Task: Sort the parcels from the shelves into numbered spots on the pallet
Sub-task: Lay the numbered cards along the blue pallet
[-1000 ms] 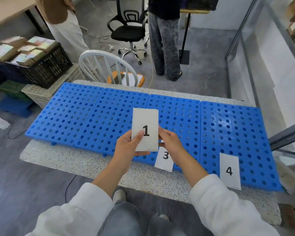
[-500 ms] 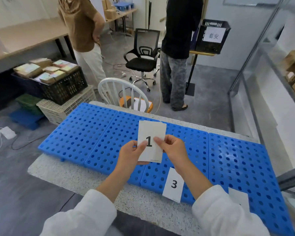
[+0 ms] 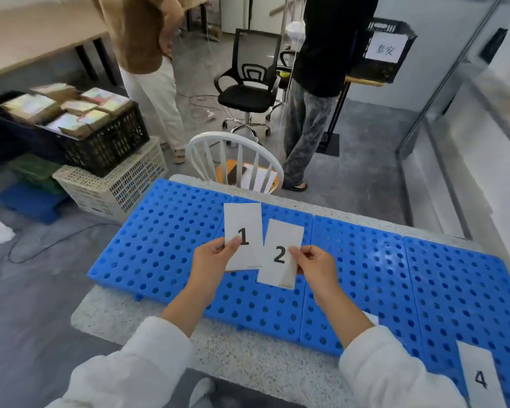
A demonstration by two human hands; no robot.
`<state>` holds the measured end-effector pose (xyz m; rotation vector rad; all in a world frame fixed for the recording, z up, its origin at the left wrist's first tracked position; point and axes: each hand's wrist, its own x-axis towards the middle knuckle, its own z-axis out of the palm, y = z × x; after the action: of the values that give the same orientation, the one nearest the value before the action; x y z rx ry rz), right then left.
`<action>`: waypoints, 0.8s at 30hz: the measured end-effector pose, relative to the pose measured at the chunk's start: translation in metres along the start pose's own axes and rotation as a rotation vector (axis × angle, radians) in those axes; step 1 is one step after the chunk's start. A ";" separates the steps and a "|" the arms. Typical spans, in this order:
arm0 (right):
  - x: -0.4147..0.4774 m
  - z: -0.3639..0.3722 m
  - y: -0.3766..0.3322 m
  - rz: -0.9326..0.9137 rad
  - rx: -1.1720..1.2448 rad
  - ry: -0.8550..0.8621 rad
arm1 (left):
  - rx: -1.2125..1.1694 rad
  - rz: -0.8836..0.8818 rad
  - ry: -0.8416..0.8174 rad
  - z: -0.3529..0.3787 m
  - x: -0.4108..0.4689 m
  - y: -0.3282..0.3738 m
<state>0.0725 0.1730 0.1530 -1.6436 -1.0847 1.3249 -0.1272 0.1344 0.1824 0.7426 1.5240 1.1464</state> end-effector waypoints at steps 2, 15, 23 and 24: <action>0.001 0.014 0.008 0.039 -0.022 0.012 | -0.007 -0.026 -0.026 -0.012 0.013 -0.006; 0.007 0.073 0.095 0.331 -0.438 0.053 | 0.010 -0.154 -0.163 -0.063 0.063 -0.043; 0.013 0.089 0.109 0.368 -0.547 0.057 | 0.020 -0.190 -0.174 -0.078 0.079 -0.048; 0.013 0.090 0.111 0.375 -0.551 0.062 | 0.016 -0.188 -0.177 -0.079 0.080 -0.047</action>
<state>0.0032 0.1493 0.0303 -2.3714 -1.2152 1.2546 -0.2189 0.1665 0.1091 0.6775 1.4225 0.9064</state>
